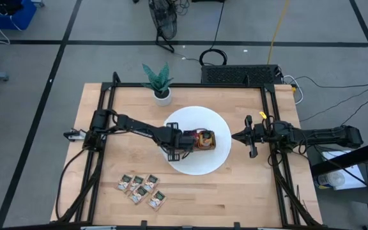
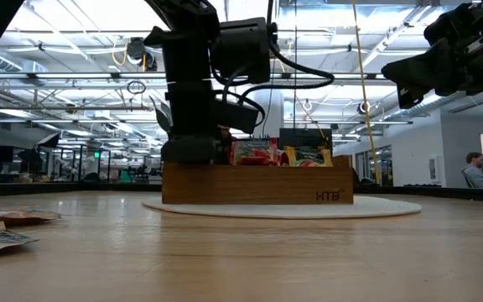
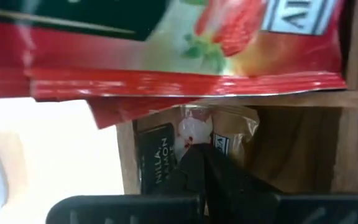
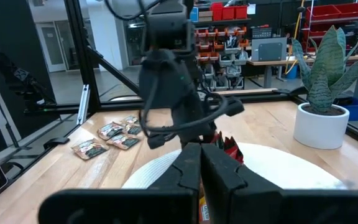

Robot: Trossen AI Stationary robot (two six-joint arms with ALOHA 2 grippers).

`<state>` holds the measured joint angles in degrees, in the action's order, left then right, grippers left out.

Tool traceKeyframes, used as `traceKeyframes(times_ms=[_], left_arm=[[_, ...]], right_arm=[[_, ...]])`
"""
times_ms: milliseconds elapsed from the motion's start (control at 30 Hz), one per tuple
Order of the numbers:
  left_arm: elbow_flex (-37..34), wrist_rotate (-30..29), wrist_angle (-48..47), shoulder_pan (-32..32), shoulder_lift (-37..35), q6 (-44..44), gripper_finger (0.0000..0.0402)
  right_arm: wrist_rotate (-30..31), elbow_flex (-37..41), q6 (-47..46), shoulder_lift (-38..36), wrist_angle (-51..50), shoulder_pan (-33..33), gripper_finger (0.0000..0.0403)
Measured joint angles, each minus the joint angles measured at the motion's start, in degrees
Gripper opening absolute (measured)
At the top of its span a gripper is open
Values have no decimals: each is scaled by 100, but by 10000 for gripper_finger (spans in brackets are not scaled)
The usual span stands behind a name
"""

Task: Pick & Place Tea
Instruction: Put the brown tea bag into the left section of the wooden organizer

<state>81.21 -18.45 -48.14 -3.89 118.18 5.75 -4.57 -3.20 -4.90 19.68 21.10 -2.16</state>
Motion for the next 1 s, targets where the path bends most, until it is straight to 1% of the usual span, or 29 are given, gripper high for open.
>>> traceKeyframes(times_ms=[100,433,500,600,633,667,700,733,800,867,900,933,1000], left_arm=[[114,-456,-220,-158,34,104,1],[140,-1526,-312,-376,12,450,1],[140,-1877,-336,-390,10,521,0],[142,-2656,-495,-432,4,639,0],[144,-2761,-548,-442,-1,649,1],[148,-2726,-573,-445,-5,696,1],[161,-2526,-573,-445,-5,793,4],[192,-2209,-577,-428,-5,958,8],[260,-1280,-545,-346,-56,1294,25],[298,-272,-403,-186,-121,1545,50],[302,122,-405,-102,-166,1658,66],[300,426,-447,-27,-188,1771,83],[299,642,-547,114,-195,2018,121]], right_arm=[[0,0,-1,0,-2,-1,4],[1,0,-1,0,0,-1,4],[1,0,-1,0,0,-1,4],[1,0,0,0,0,-2,4],[0,0,0,0,0,-2,4],[0,0,-1,0,0,-1,4],[2,0,-1,0,0,0,4],[0,0,-1,0,0,-1,4],[1,0,-1,0,0,-2,4],[-1,0,0,0,0,-1,4],[1,0,0,0,0,1,4],[-1,0,-1,0,-2,0,4],[-1,0,-1,0,-4,0,4]])
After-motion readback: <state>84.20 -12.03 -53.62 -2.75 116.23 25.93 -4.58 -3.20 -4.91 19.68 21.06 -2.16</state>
